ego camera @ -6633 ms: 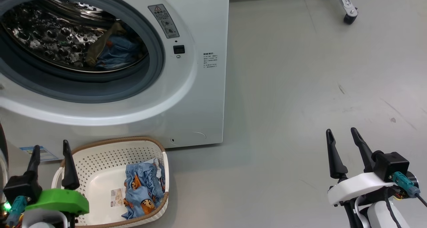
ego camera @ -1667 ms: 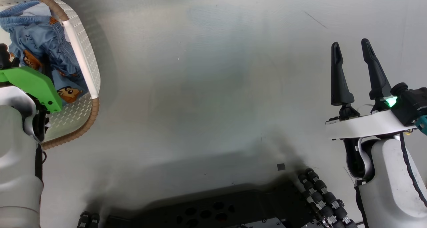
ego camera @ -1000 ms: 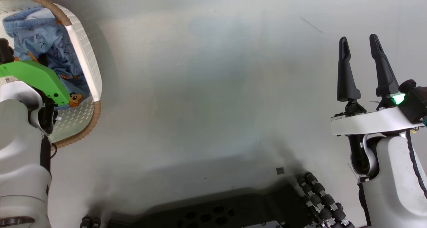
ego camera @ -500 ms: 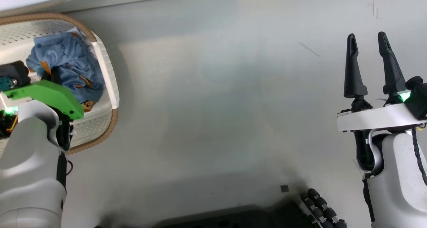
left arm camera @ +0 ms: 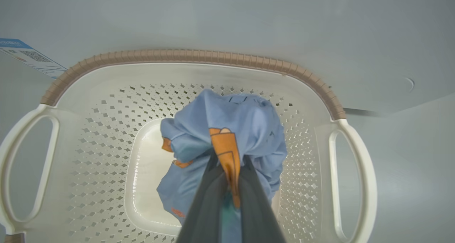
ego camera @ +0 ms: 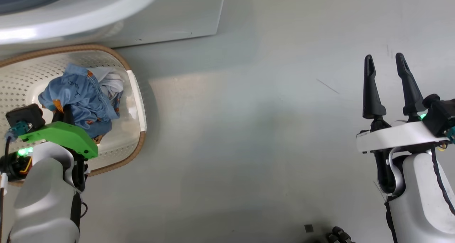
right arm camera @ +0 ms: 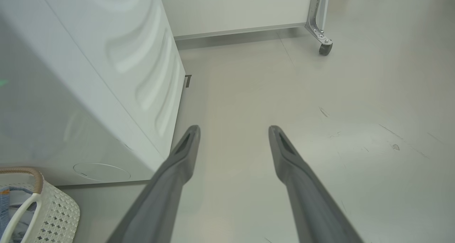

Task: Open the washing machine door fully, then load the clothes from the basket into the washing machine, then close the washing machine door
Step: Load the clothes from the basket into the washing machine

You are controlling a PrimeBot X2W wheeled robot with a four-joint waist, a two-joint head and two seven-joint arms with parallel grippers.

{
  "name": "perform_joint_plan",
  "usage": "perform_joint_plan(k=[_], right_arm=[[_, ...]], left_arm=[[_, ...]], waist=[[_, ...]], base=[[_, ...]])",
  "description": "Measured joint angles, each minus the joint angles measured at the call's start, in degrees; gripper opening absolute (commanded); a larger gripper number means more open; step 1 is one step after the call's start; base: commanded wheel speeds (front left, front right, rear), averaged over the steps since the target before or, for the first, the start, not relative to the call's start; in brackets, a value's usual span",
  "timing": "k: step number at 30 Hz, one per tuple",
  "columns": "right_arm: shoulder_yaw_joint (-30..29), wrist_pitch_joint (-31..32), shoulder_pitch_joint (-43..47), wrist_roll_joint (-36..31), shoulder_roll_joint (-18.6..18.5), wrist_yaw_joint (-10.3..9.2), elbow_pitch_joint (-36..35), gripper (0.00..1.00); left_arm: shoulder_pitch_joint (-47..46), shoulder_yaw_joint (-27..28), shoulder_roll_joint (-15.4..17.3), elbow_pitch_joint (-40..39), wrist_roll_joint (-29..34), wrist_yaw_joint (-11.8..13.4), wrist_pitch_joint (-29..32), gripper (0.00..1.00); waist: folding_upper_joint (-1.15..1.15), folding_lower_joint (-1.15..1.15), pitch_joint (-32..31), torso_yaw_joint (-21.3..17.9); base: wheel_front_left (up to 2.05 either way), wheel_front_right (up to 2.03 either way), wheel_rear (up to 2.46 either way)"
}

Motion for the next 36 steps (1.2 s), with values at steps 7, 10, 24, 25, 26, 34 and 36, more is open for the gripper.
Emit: perform_joint_plan(k=[7, 10, 24, 25, 26, 34, 36], right_arm=[[-0.7, 0.0, 2.8, 0.0, -0.3, 0.00, 1.3, 1.00], [-0.7, 0.0, 4.0, 0.0, -0.3, 0.00, 1.7, 1.00], [-1.7, 0.0, 8.0, 0.0, -1.0, 0.00, 3.0, 1.00], [-1.7, 0.0, 8.0, 0.0, -1.0, 0.00, 3.0, 1.00], [-1.8, 0.0, 8.5, 0.0, -1.3, 0.00, 3.0, 1.00], [-1.8, 0.0, 11.3, -0.3, -1.7, 0.00, 3.6, 1.00], [-1.7, 0.0, 11.4, -0.3, -1.7, 0.00, 3.6, 1.00]], left_arm=[[3.1, 0.0, -1.1, -1.1, -1.3, 0.0, -0.2, 0.00], [4.7, -0.1, -1.3, -2.1, -1.4, 0.0, -0.2, 0.00], [11.1, 0.9, -1.5, -16.2, -1.7, 0.0, -0.2, 0.00], [11.1, 0.9, -1.5, -16.2, -1.7, 0.0, -0.2, 0.00], [11.6, 0.7, -1.7, -17.4, -1.6, 0.0, -0.2, 0.00], [16.6, 0.1, -1.7, -27.0, 0.7, -0.2, -0.2, 0.00], [17.8, 0.0, -1.5, -28.8, 2.0, -0.2, -0.2, 0.00]], waist=[[0.00, 0.00, -5.1, 0.8], [0.00, 0.00, -7.3, 1.1], [0.00, 0.00, -17.5, 2.0], [0.00, 0.00, -17.5, 2.0], [0.00, 0.00, -18.2, 2.2], [0.00, 0.00, -24.5, 3.4], [0.00, 0.00, -25.8, 3.6]], base=[[0.00, 0.00, 0.00], [0.00, 0.00, 0.00], [0.00, 0.00, 0.00], [0.00, 0.00, 0.00], [0.00, 0.00, 0.00], [0.00, 0.00, 0.00], [0.00, 0.00, 0.00]])
